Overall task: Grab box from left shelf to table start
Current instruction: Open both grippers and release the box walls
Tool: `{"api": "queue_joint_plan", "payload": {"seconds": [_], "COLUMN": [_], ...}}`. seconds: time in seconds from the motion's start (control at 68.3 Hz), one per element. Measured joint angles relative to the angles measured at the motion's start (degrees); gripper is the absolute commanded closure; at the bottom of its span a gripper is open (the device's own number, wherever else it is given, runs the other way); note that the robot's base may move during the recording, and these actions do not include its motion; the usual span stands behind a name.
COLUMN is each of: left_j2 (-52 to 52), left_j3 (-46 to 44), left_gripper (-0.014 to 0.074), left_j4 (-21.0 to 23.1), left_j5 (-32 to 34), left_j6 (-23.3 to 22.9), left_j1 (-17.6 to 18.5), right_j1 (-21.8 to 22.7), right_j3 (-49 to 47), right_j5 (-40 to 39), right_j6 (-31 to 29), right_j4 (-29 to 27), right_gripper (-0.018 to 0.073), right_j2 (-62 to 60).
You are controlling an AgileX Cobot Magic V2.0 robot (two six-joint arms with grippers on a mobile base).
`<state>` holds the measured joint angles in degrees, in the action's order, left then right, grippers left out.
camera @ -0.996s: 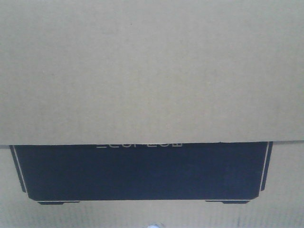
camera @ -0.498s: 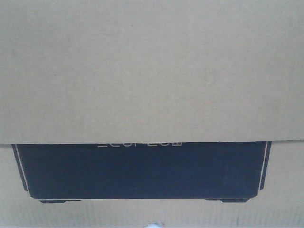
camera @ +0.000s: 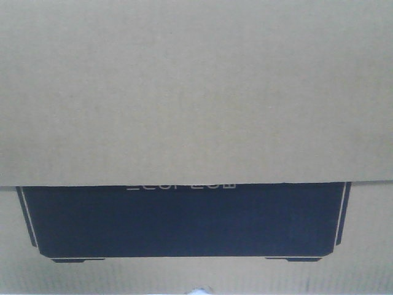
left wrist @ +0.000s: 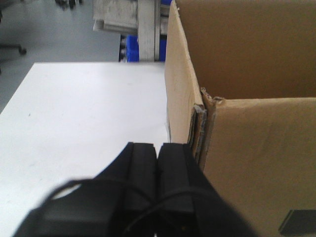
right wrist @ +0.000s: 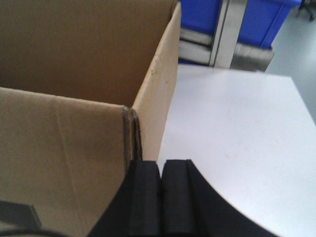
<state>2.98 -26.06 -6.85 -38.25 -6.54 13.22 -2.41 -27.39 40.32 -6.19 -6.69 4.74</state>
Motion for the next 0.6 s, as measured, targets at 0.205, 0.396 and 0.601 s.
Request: {"api": "queue_joint_plan", "payload": {"seconds": [0.205, 0.396, 0.601], "left_j2": [-3.6, -3.6, -3.6], "left_j3": [8.2, 9.4, 9.5], "left_gripper": [0.0688, 0.0688, 0.0688], "left_j4": [0.0, 0.0, 0.0], "left_j5": [8.1, 8.9, 9.2], "left_j6": [0.0, 0.0, 0.0], "left_j1": [0.0, 0.0, 0.0], "right_j1": [0.0, 0.0, 0.0], "right_j3": [5.3, 6.0, 6.0], "right_j5": [-6.7, -7.5, -7.5], "right_j6": [0.0, 0.0, 0.0], "right_j4": [0.1, 0.2, 0.2], "right_gripper": [0.0499, 0.0499, 0.0499], "right_j2": [-4.0, -4.1, -4.1]}}
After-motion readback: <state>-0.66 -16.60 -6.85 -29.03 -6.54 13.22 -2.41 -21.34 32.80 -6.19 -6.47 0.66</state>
